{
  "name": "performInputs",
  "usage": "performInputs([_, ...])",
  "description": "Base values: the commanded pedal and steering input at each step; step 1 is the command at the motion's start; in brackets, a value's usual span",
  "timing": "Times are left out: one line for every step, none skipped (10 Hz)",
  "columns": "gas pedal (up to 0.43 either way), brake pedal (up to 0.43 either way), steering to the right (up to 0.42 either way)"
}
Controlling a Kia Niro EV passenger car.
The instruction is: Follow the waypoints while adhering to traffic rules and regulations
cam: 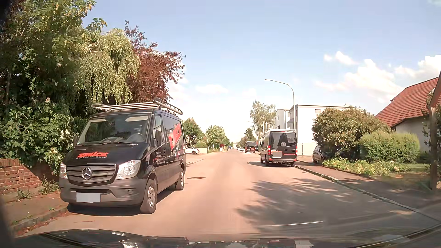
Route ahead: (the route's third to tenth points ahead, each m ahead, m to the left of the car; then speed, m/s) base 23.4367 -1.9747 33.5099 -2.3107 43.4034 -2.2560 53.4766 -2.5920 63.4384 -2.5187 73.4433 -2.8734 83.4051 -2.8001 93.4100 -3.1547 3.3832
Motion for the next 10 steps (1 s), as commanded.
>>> performInputs([0.059,0.012,0.033])
performInputs([0.059,0.012,0.029])
performInputs([0.067,0.018,0.023])
performInputs([0.067,0.012,0.019])
performInputs([0.079,0.012,0.019])
performInputs([0.079,0.018,0.019])
performInputs([0.087,0.012,0.019])
performInputs([0.087,0.012,0.019])
performInputs([0.087,0.018,0.020])
performInputs([0.098,0.018,0.022])
